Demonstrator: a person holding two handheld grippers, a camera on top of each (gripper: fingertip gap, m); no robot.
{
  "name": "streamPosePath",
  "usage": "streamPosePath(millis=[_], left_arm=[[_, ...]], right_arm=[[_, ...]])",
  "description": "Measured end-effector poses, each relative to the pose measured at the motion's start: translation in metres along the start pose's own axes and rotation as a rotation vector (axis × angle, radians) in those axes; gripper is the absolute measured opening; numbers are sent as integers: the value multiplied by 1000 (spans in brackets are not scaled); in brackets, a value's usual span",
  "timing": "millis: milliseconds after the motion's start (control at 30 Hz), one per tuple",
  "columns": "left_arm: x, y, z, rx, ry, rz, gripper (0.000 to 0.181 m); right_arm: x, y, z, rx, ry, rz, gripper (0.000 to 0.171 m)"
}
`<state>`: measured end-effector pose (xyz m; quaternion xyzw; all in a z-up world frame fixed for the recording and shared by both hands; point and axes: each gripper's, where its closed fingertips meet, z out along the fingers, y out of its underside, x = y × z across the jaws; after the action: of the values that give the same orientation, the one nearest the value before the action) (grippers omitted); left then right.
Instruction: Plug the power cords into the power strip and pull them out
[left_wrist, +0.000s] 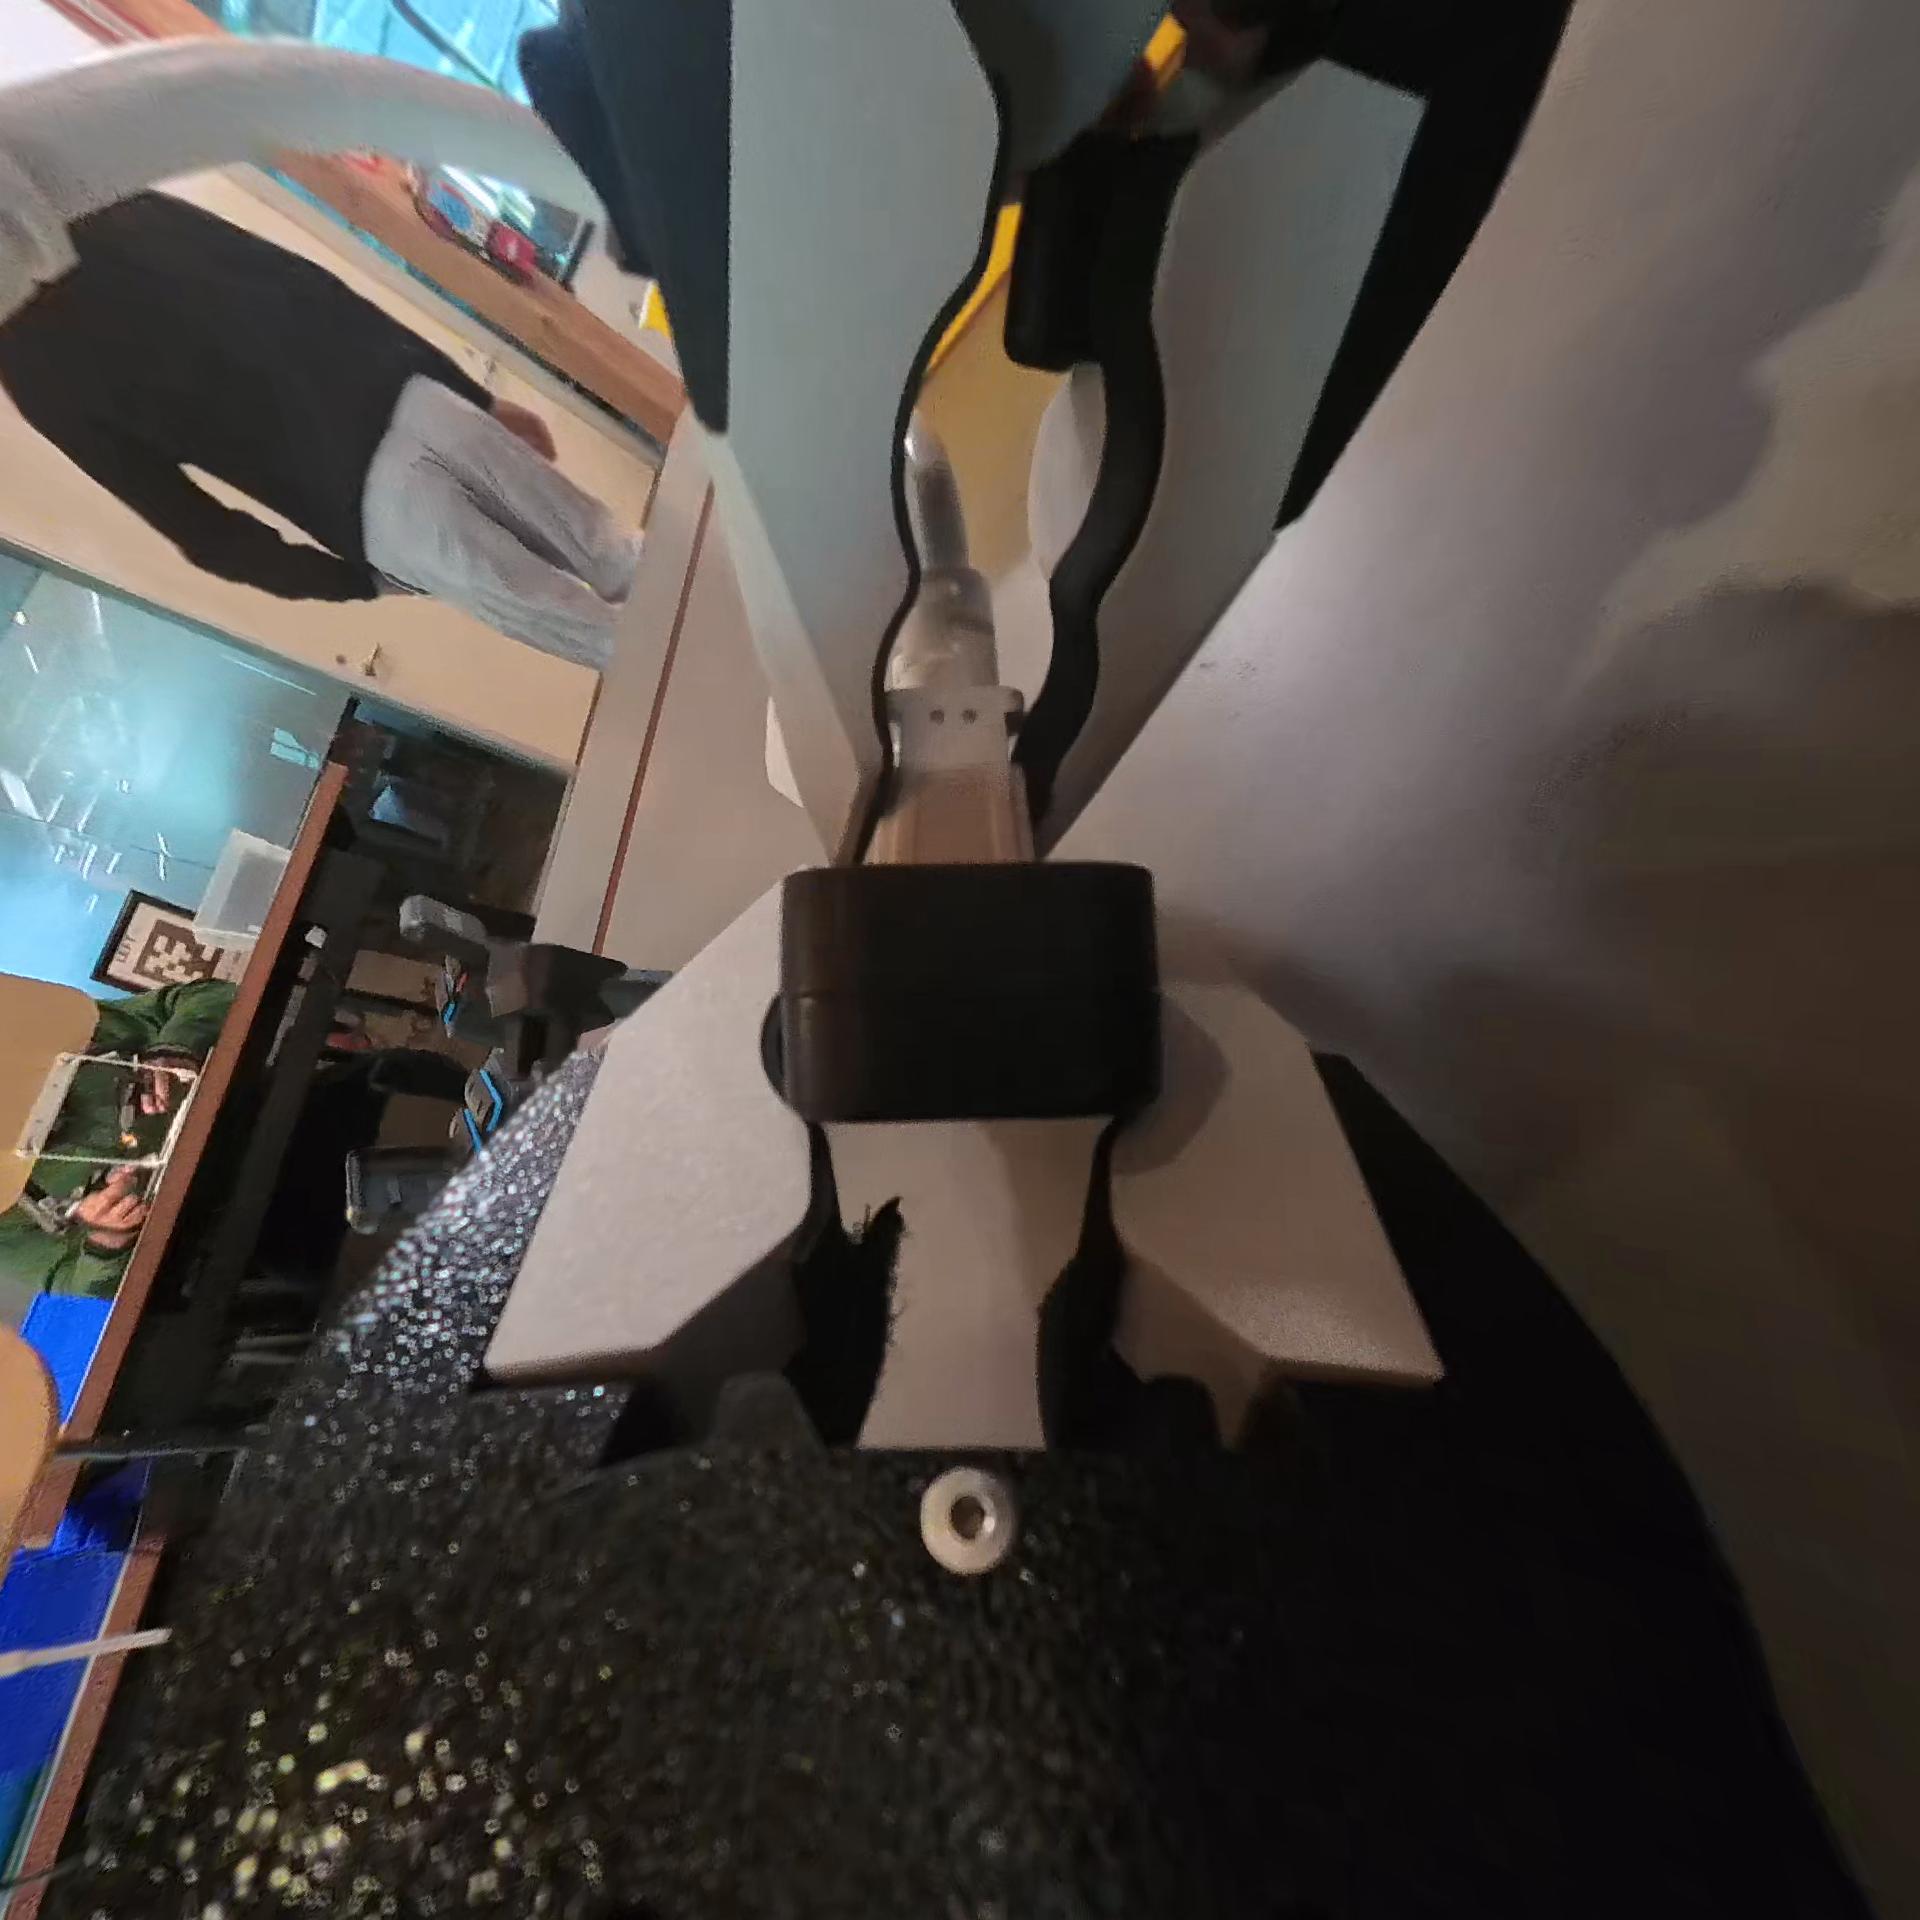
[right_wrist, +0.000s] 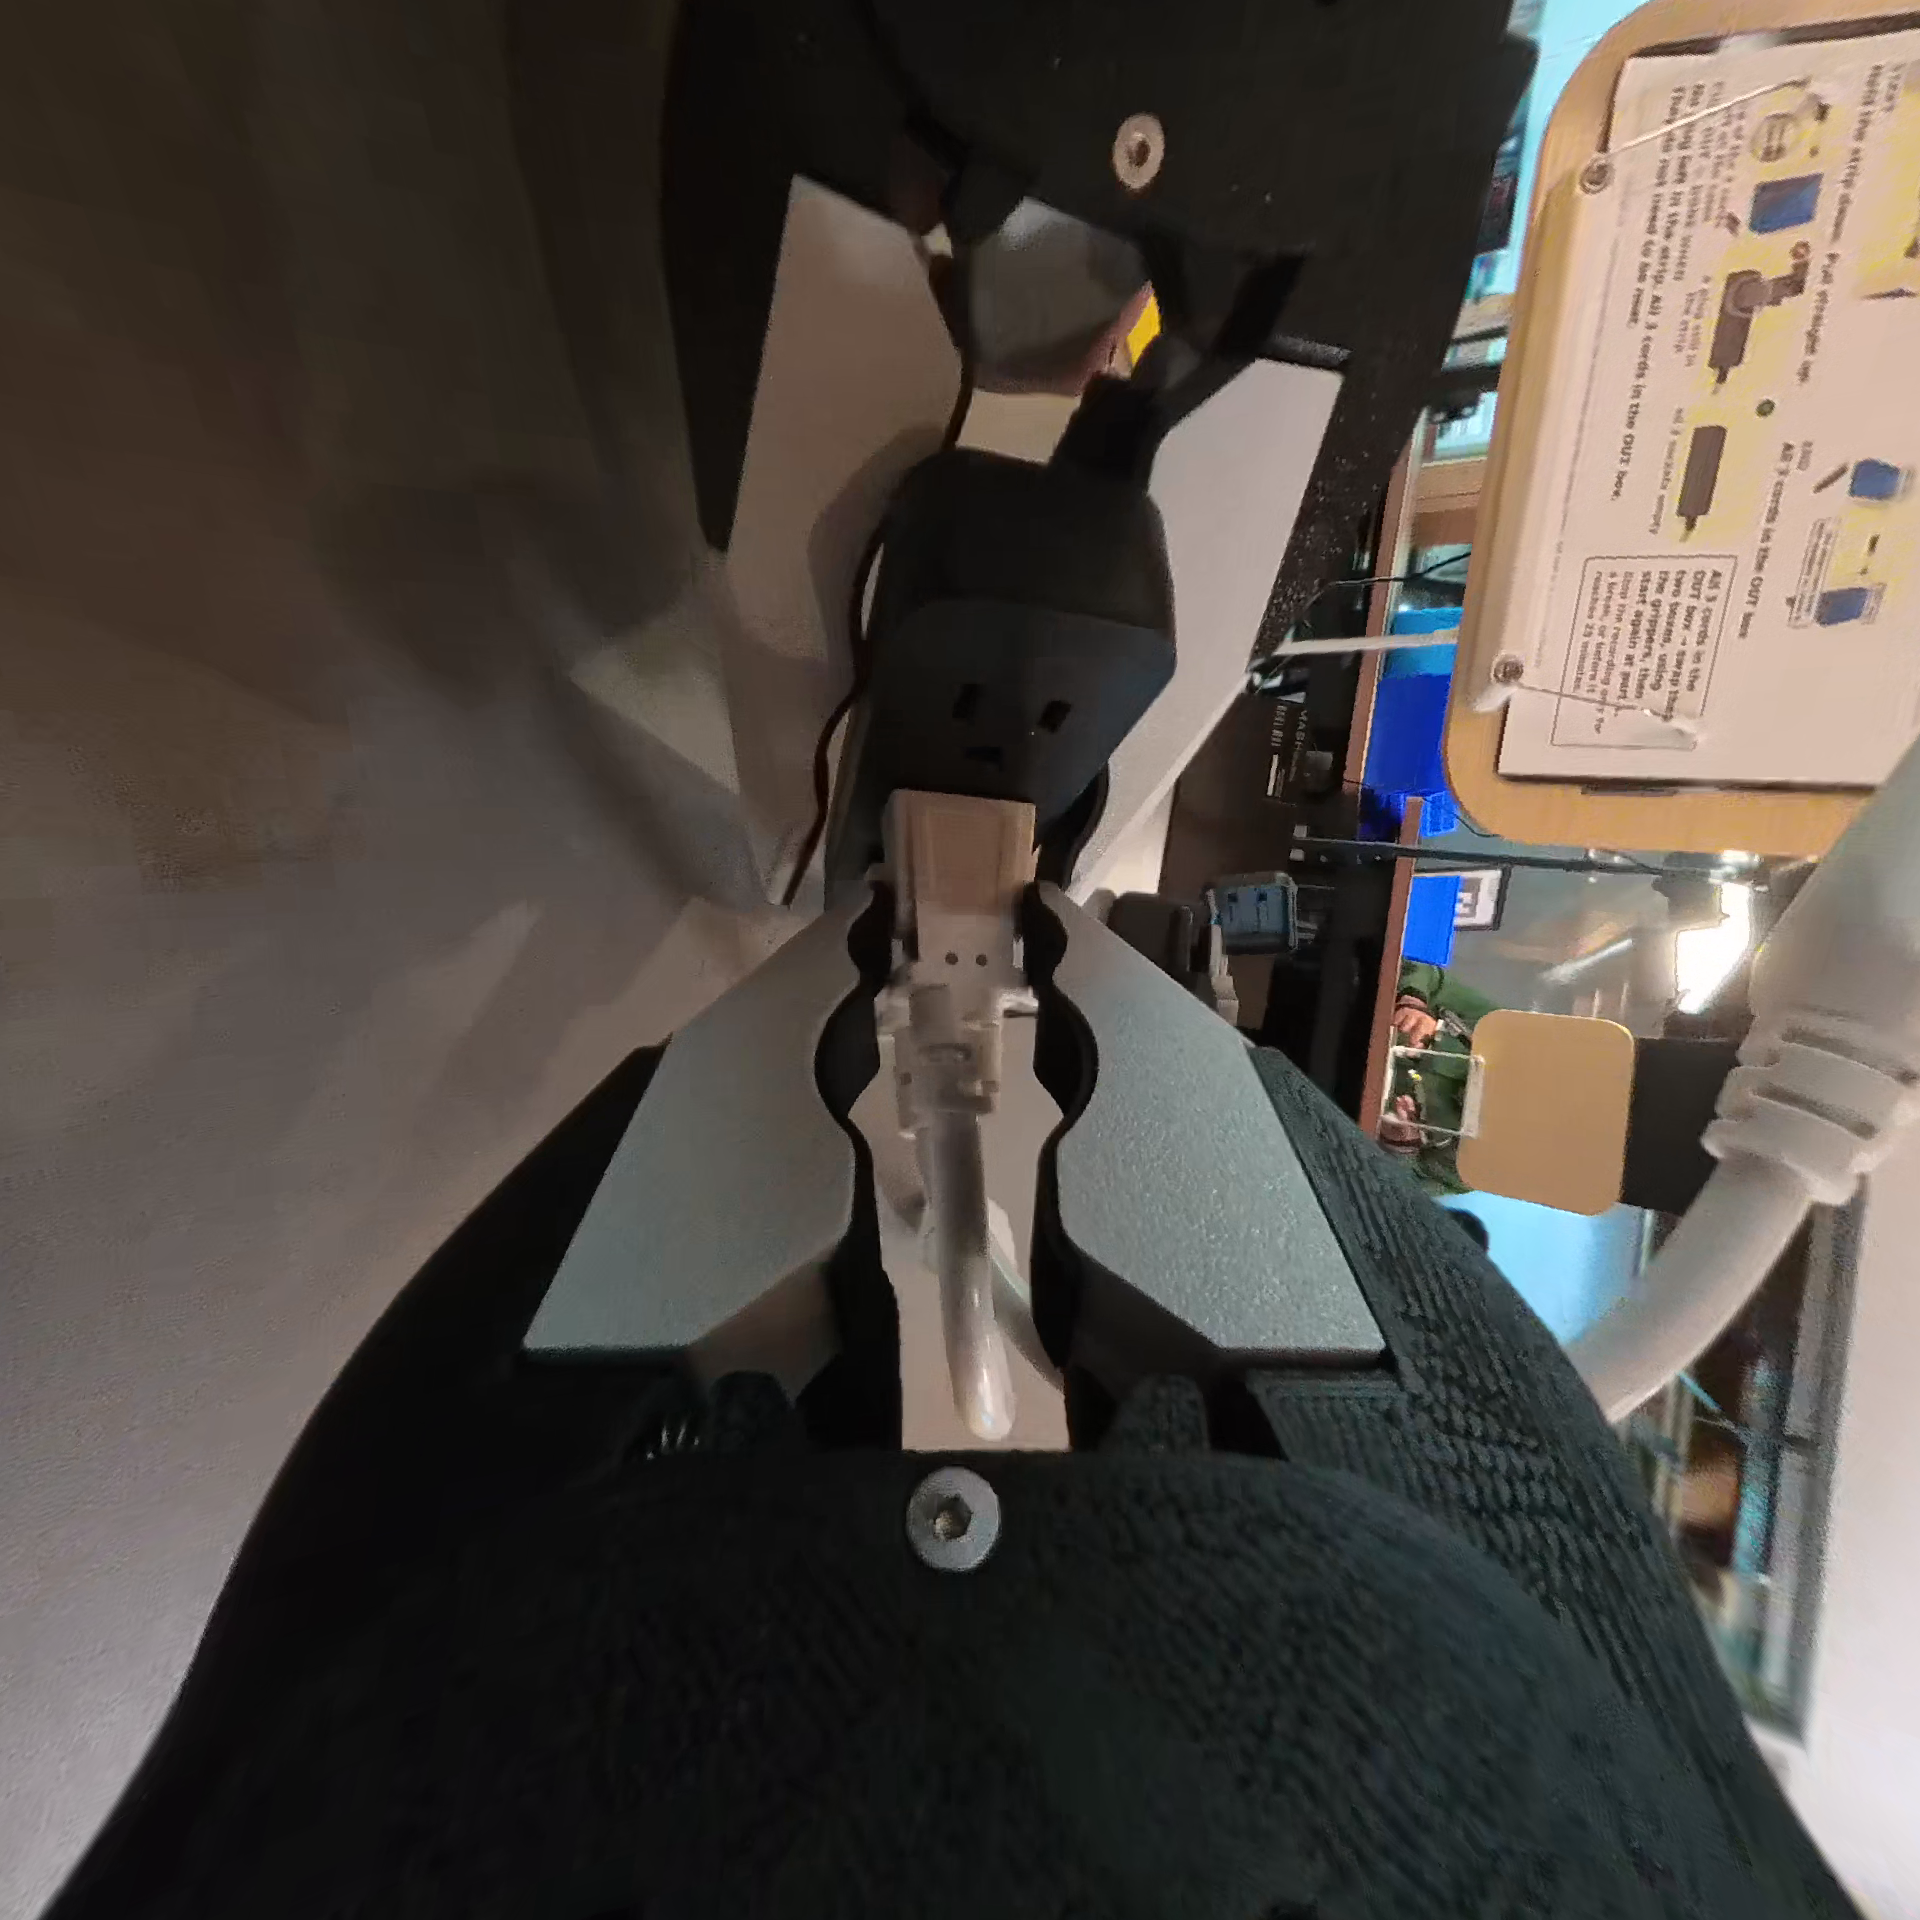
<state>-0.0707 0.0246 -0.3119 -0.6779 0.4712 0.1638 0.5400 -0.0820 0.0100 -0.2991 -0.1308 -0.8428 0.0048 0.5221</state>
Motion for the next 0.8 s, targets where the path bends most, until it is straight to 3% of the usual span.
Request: streamPosePath(millis=[267, 800], left_arm=[[3, -4, 1, 36, 10, 27, 52], [6, -18, -3, 52, 64, -75, 50]], right_arm=[[-5, -2, -3, 205, 52, 88, 23], [-6, -4, -13, 473, -95, 333, 23]])
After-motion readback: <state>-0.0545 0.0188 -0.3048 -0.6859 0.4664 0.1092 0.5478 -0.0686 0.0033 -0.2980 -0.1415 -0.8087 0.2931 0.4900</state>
